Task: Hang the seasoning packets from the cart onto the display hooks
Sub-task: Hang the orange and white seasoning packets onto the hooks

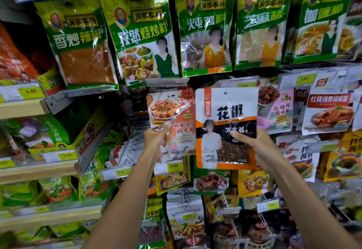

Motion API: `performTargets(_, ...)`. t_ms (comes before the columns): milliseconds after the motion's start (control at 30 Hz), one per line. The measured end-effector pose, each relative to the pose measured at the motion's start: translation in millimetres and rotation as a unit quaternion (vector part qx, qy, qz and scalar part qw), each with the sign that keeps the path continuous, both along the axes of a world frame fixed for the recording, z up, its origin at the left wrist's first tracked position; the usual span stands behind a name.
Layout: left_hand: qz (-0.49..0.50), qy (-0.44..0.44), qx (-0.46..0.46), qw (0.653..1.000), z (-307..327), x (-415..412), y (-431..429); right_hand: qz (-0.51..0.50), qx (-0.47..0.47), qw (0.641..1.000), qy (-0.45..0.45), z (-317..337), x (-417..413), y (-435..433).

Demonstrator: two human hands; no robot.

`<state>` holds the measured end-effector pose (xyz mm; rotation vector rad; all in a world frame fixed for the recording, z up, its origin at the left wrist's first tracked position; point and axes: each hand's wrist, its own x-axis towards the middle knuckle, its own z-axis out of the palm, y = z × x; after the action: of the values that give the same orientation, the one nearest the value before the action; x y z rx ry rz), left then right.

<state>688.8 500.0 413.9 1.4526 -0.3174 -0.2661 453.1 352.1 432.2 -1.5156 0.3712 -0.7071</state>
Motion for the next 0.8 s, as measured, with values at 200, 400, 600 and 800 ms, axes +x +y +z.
performTargets(200, 0.042, -0.052, 0.025, 0.997, -8, -12, 4, -0.001, 0.012, 1.000, 0.007, -7, -4, -1)
performTargets(400, 0.166, -0.097, 0.055, 0.980, -4, -15, 6, 0.007, 0.014, 1.000, 0.017, -7, -7, 0)
performTargets(600, 0.206, -0.046, 0.061, 0.976, -2, -5, -8, -0.004, 0.011, 1.000, 0.018, -9, -9, -2)
performTargets(800, 0.217, 0.003, 0.082, 0.973, -2, 12, -23, 0.006, 0.018, 1.000, 0.018, -12, 2, -4)
